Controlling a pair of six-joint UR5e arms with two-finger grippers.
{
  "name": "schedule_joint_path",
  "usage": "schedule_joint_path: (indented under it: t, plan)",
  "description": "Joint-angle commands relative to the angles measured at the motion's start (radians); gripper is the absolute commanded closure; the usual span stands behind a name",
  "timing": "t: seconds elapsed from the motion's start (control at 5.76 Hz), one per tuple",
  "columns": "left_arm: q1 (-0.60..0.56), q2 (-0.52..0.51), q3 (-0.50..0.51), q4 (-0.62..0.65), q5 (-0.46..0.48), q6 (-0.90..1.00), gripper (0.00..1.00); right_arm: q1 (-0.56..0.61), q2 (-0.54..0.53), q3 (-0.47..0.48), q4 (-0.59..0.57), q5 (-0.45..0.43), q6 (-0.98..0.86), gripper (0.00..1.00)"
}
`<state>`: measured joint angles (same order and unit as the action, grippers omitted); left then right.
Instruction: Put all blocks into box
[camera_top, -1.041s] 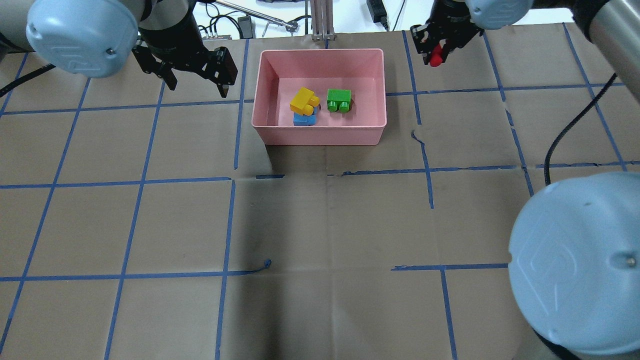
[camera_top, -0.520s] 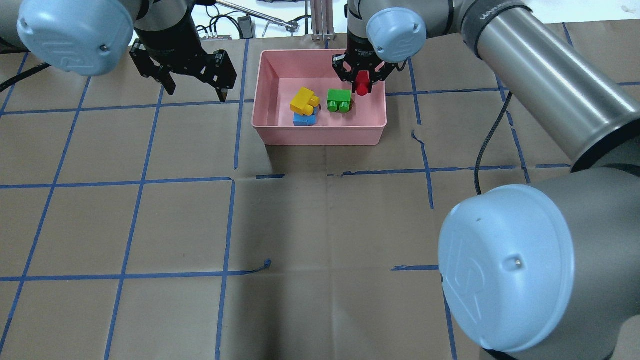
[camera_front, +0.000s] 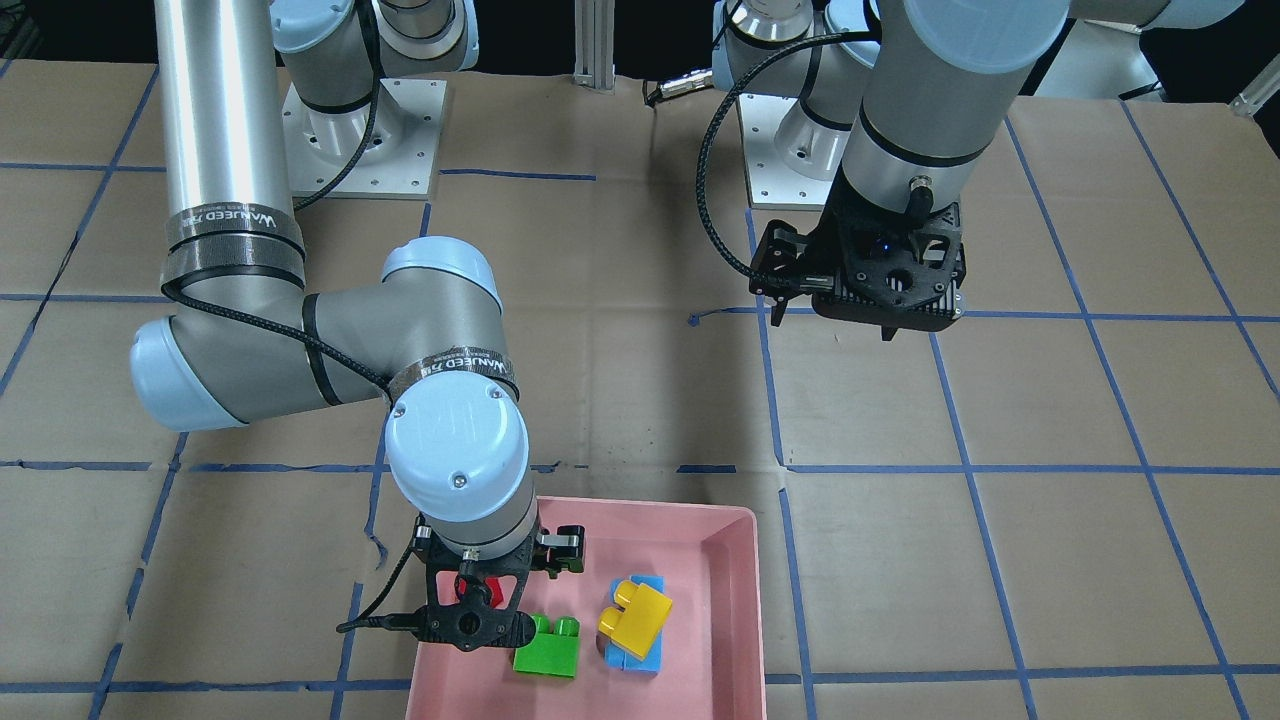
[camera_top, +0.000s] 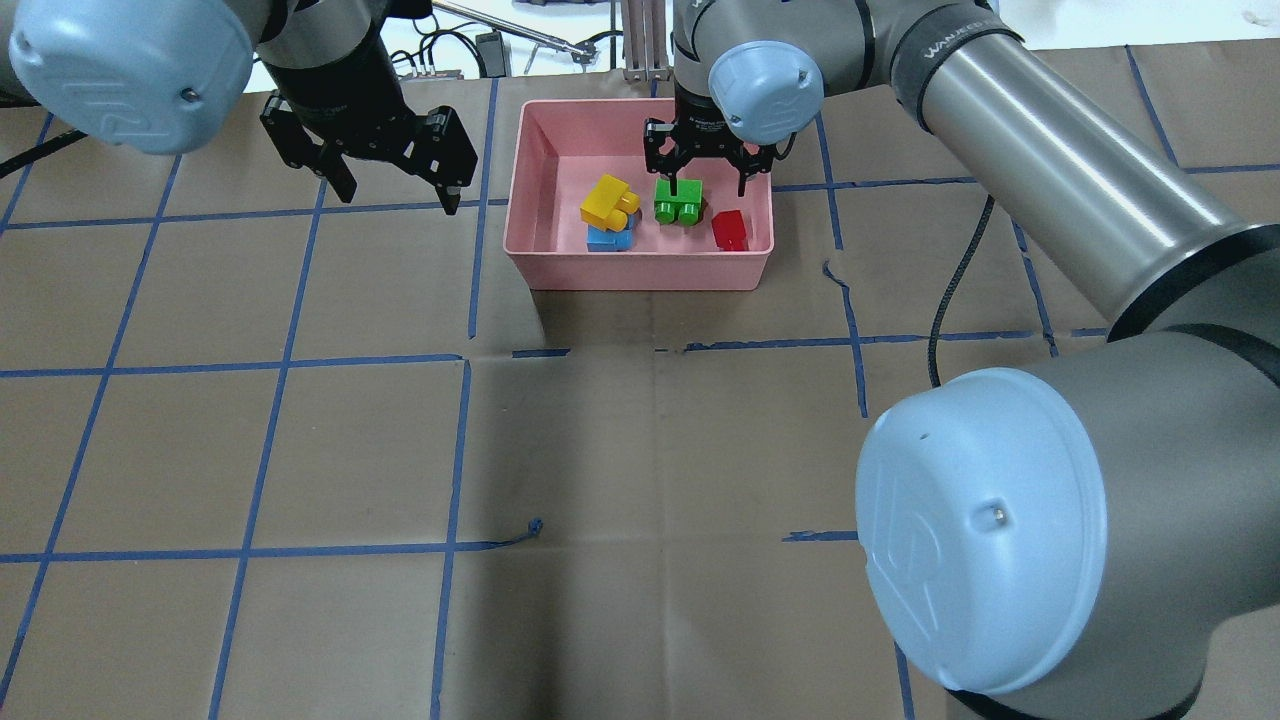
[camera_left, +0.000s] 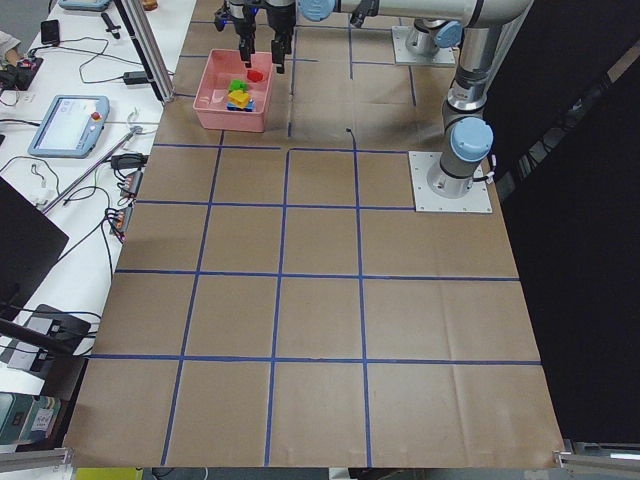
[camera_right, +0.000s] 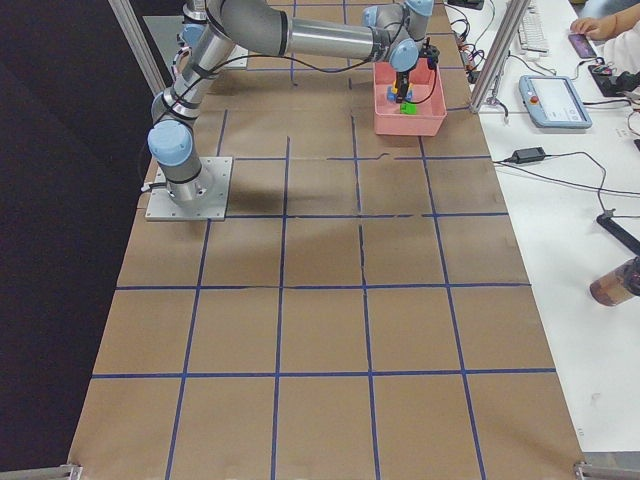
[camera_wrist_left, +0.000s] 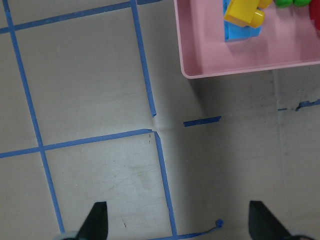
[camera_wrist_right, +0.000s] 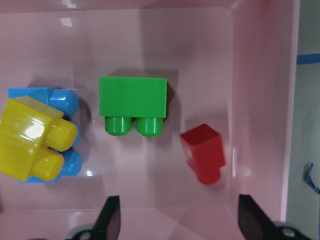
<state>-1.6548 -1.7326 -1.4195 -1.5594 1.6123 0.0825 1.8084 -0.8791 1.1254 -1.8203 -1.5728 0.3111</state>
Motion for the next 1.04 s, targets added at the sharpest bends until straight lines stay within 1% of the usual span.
schedule_joint_path:
  t: [0.0,0.17,0.35,0.52,0.69,0.87]
  plan:
    - [0.0,0.001,0.001,-0.001,0.0,0.0,0.0,-0.01,-0.023,-0.003,0.019,-0.004,-0.001,0.0]
    - [0.0,0.002,-0.001,-0.002,-0.002,0.0,0.0,-0.038,-0.079,0.008,0.106,-0.006,-0.013,0.0]
    - [0.001,0.002,-0.001,-0.002,-0.003,0.0,0.0,-0.097,-0.16,0.028,0.19,-0.006,-0.07,0.0]
    - [0.001,0.002,0.001,-0.004,-0.003,0.0,0.0,-0.144,-0.278,0.106,0.256,-0.01,-0.183,0.01]
    - [0.0,0.004,0.004,-0.014,-0.009,-0.015,0.0,-0.208,-0.443,0.249,0.262,-0.016,-0.249,0.01]
    - [0.003,0.02,-0.001,-0.033,-0.008,-0.018,0.0,-0.245,-0.575,0.36,0.262,-0.015,-0.269,0.0]
